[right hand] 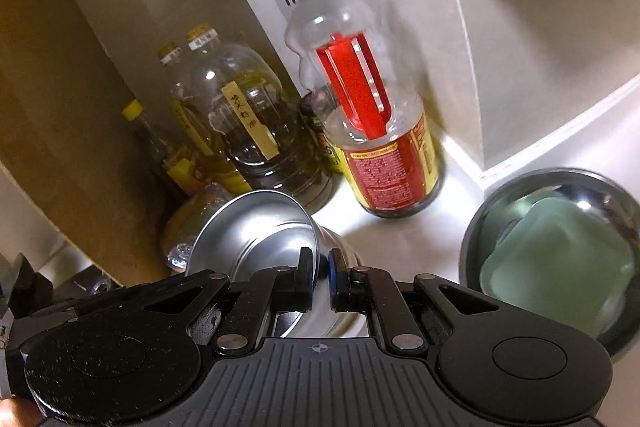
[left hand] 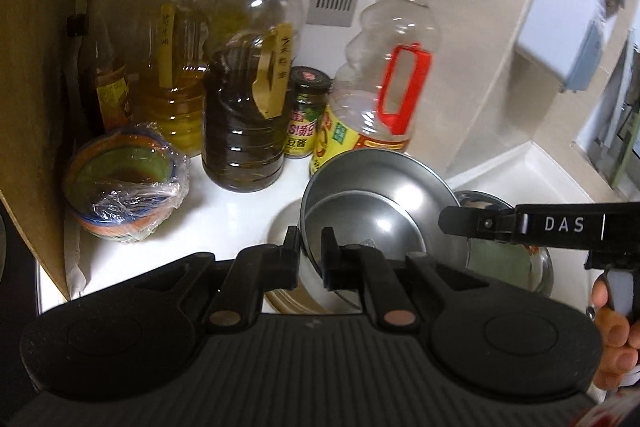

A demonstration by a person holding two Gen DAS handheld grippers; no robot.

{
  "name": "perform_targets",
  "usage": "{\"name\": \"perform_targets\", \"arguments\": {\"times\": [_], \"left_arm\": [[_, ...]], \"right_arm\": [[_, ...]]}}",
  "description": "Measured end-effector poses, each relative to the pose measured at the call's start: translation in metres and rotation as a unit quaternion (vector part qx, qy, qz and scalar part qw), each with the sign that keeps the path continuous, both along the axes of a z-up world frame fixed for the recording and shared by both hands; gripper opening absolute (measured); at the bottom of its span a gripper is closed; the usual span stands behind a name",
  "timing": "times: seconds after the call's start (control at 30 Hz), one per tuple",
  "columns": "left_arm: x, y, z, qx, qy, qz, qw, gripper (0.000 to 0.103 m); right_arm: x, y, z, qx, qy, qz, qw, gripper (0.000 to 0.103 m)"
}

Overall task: Organize plates and bowls
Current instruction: 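Lift the steel pot with both grippers and carry it over the cream bowls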

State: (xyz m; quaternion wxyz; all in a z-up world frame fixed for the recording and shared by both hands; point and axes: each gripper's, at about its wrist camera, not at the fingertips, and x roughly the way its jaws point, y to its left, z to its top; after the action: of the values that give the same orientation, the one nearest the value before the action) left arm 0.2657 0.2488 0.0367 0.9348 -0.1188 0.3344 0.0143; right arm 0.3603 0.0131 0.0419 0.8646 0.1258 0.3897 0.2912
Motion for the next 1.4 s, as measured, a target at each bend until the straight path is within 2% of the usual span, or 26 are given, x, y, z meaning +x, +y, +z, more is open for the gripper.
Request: {"name": "perform_targets", "arguments": {"times": [0.13,0.47,1.07,1.4], "left_arm": [[0.009,0.007,-0.004,-0.003,0.006,0.006,1.0000,0.009],[0.020,0.015,-0.015,-0.004,0.022,0.010,0.9997,0.009],[0.030,0.018,-0.029,-0.013,0.048,0.004,0.9988,0.009],[0.030,0.020,-0.028,-0.012,0.046,0.002,0.9989,0.009]], "right_arm": [[0.014,0.005,-0.009,0.006,0.025,-0.001,1.000,0.008],[0.029,0.014,-0.024,0.001,0.052,-0.002,0.999,0.008],[0.038,0.024,-0.039,-0.017,0.068,-0.009,0.997,0.008],[0.034,0.028,-0.040,-0.041,0.051,-0.020,0.998,0.008]]}}
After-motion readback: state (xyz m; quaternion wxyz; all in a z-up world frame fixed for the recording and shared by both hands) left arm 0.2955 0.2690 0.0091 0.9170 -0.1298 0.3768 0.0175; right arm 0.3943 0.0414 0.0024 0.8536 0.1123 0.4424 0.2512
